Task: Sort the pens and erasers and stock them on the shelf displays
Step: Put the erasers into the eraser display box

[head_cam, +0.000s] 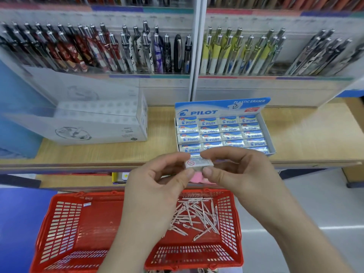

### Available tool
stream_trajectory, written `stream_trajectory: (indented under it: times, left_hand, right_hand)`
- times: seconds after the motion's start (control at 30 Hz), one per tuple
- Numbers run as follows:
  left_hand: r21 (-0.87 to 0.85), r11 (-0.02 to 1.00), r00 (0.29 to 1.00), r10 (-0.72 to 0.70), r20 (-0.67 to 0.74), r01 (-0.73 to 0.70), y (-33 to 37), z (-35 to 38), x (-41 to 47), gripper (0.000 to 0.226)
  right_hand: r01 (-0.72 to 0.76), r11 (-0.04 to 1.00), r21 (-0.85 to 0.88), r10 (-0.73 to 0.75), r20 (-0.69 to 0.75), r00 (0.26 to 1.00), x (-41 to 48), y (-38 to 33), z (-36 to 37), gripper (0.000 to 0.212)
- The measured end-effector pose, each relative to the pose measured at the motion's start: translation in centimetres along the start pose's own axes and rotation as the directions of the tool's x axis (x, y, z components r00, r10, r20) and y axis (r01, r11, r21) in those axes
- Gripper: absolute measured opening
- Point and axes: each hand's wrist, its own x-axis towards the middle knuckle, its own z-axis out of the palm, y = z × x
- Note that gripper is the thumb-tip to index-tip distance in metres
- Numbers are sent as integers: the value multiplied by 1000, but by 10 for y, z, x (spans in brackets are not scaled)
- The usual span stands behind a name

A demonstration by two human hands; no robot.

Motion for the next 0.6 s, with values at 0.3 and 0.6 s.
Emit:
stream_trajectory:
  times: [0.3,0.6]
  left_hand:
    - [-5,999,996,-41,-85,41,4,8,6,18]
    - [152,988,1000,18,-12,-16,7,9,12,27]
  right_hand:
    - [15,993,113,-7,-70,998,13,1,3,20]
    - [19,991,131,-8,-82,997,21,-4,9,23]
